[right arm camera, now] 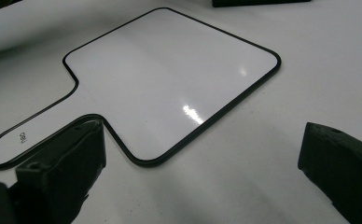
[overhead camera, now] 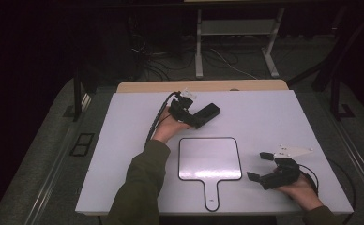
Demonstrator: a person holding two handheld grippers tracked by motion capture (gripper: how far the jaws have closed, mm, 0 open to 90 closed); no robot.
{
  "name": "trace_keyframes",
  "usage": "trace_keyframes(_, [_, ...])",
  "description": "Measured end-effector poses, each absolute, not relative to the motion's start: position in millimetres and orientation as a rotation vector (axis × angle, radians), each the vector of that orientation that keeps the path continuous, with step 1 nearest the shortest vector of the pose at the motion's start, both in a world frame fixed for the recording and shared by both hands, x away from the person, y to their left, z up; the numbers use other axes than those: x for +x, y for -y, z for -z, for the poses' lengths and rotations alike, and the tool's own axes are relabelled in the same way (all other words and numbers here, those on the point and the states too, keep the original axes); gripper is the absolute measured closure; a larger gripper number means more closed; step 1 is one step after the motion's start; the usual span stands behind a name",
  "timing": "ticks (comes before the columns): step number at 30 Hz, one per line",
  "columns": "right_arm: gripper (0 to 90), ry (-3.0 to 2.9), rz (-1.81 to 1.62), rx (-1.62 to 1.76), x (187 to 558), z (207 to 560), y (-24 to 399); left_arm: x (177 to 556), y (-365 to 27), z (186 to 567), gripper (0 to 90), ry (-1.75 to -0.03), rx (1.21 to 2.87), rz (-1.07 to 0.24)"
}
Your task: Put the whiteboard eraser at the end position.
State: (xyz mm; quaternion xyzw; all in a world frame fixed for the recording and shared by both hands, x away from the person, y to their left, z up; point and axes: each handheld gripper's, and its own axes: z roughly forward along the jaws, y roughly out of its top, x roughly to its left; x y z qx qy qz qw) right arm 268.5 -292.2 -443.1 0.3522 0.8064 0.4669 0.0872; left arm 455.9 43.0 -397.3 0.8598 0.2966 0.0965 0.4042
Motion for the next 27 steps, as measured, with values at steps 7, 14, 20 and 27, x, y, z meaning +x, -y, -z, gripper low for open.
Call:
trace_keyframes(7, [0.0,-2.403,-1.384,1.051,268,443,290,437,-53,398,0.0,-0.737,2.123,-0.234])
trace_keyframes(14, [0.0,-2.404,-1.385,1.054,269,444,290,415,-65,397,0.0,-0.718,2.099,-0.238])
trace_keyframes(20, [0.0,-2.408,-1.390,1.072,270,445,291,399,-76,399,0.0,-0.709,2.089,-0.242])
trace_keyframes(27, [0.0,-2.418,-1.391,1.081,270,446,291,381,-89,401,0.0,-0.698,2.064,-0.256])
